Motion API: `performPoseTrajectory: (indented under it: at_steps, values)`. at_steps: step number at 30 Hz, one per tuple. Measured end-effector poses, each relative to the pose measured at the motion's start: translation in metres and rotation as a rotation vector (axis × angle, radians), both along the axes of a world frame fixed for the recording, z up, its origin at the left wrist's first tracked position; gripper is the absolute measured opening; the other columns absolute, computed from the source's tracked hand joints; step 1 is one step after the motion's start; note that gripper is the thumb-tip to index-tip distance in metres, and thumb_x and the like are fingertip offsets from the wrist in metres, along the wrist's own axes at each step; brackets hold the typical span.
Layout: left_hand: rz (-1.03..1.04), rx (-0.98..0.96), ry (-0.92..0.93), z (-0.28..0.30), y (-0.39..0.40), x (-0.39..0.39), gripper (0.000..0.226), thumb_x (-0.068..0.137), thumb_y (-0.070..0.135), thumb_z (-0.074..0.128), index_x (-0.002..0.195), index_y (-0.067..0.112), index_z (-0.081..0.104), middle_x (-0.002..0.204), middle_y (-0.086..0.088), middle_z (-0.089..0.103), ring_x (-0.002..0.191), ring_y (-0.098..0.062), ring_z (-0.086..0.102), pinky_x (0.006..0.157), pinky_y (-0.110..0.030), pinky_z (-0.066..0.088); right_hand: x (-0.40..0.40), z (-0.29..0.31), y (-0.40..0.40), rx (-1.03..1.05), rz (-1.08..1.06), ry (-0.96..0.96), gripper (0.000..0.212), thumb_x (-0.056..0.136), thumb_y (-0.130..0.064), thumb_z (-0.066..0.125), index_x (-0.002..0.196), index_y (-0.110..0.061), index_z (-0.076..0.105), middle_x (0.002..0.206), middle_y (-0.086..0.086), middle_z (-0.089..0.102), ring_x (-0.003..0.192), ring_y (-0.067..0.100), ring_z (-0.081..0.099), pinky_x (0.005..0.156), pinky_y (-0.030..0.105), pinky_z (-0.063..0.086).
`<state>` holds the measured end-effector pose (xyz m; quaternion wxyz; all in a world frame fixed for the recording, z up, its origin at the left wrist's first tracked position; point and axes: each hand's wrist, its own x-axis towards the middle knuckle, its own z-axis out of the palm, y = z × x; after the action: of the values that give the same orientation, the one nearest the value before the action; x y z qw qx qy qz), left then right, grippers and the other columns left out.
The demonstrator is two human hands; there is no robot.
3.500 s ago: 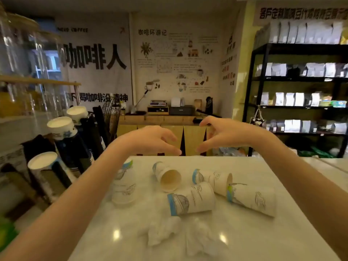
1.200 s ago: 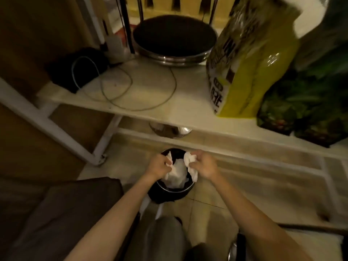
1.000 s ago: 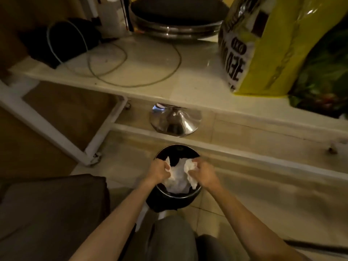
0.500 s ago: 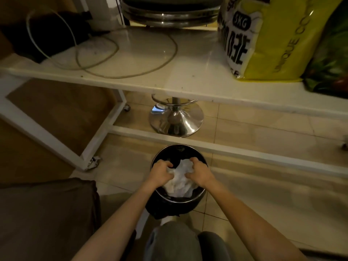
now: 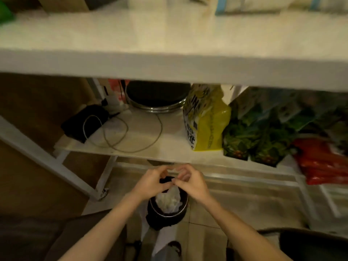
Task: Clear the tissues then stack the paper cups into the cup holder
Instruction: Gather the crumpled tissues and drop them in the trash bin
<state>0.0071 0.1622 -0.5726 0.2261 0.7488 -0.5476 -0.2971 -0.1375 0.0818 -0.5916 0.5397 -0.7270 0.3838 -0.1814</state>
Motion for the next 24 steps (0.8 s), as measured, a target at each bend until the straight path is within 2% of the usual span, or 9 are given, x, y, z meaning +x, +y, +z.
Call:
performPoseTrajectory:
  at_steps: [3,6,10,13,15,18,21,24]
  values:
    - [-0.041,-0.059,-0.034,0.074,0.009,-0.016,0.048,0.077,0.029,0.066,0.122,0.018,0.051,0.112,0.0,0.063,0.099,-0.008,0.057,0.078,-0.009,0.037,-0.023,0.07,0.013,-0.032,-0.01,-0.03,0.034,0.07,-0.016,0.076,0.086,-0.034,0.053,0.073,-0.004,0.061,0.065,0.009,0.057,0.062,0.014,0.046]
    - [-0.077,-0.092,-0.044,0.145,0.012,-0.031,0.051,0.076,0.038,0.066,0.122,0.022,0.05,0.111,-0.001,0.061,0.099,-0.01,0.057,0.082,-0.016,0.04,-0.044,0.141,0.018,-0.057,-0.004,-0.042,0.034,0.069,-0.019,0.077,0.094,-0.025,0.055,0.074,-0.004,0.058,0.063,0.004,0.053,0.062,0.012,0.044]
    - [-0.157,-0.194,-0.097,0.229,0.01,-0.05,0.044,0.079,0.031,0.063,0.121,0.023,0.052,0.105,0.003,0.062,0.095,-0.007,0.057,0.083,-0.021,0.044,-0.069,0.226,0.018,-0.224,0.012,-0.032,0.032,0.07,-0.03,0.075,0.095,-0.028,0.056,0.078,-0.007,0.06,0.065,0.002,0.055,0.061,0.017,0.047]
    - [-0.195,-0.311,-0.049,0.283,0.003,-0.062,0.034,0.078,0.034,0.062,0.11,0.022,0.062,0.098,0.007,0.067,0.089,-0.005,0.062,0.081,-0.022,0.049,-0.086,0.28,0.015,-0.372,0.023,-0.036,0.022,0.073,-0.031,0.072,0.09,-0.032,0.058,0.078,-0.014,0.062,0.073,0.001,0.059,0.061,0.012,0.046]
    - [-0.192,-0.397,0.006,0.314,-0.006,-0.07,0.03,0.077,0.038,0.06,0.104,0.024,0.065,0.094,0.006,0.07,0.086,-0.003,0.063,0.079,-0.019,0.05,-0.095,0.311,0.011,-0.432,0.014,-0.069,0.02,0.074,-0.029,0.071,0.09,-0.032,0.059,0.078,-0.016,0.063,0.076,0.0,0.06,0.063,0.012,0.047]
    - [-0.128,-0.53,0.04,0.35,-0.026,-0.079,0.019,0.08,0.029,0.064,0.099,0.03,0.065,0.085,0.011,0.068,0.084,-0.001,0.062,0.073,-0.014,0.049,-0.101,0.349,0.0,-0.485,-0.043,-0.122,0.022,0.075,-0.024,0.071,0.093,-0.03,0.06,0.082,-0.01,0.065,0.076,0.007,0.061,0.062,0.016,0.049]
    - [-0.118,-0.61,0.029,0.377,-0.052,-0.081,0.021,0.078,0.026,0.066,0.099,0.029,0.065,0.082,0.013,0.066,0.086,0.001,0.06,0.073,-0.016,0.048,-0.1,0.375,-0.018,-0.532,-0.124,-0.145,0.025,0.074,-0.026,0.072,0.094,-0.031,0.058,0.084,-0.007,0.067,0.075,0.009,0.061,0.063,0.022,0.05]
    - [-0.115,-0.668,-0.017,0.394,-0.081,-0.075,0.025,0.076,0.025,0.068,0.101,0.026,0.064,0.086,0.011,0.065,0.083,-0.002,0.061,0.07,-0.015,0.047,-0.097,0.392,-0.042,-0.539,-0.213,-0.179,0.028,0.073,-0.024,0.073,0.097,-0.026,0.059,0.085,-0.004,0.067,0.072,0.01,0.061,0.063,0.024,0.049]
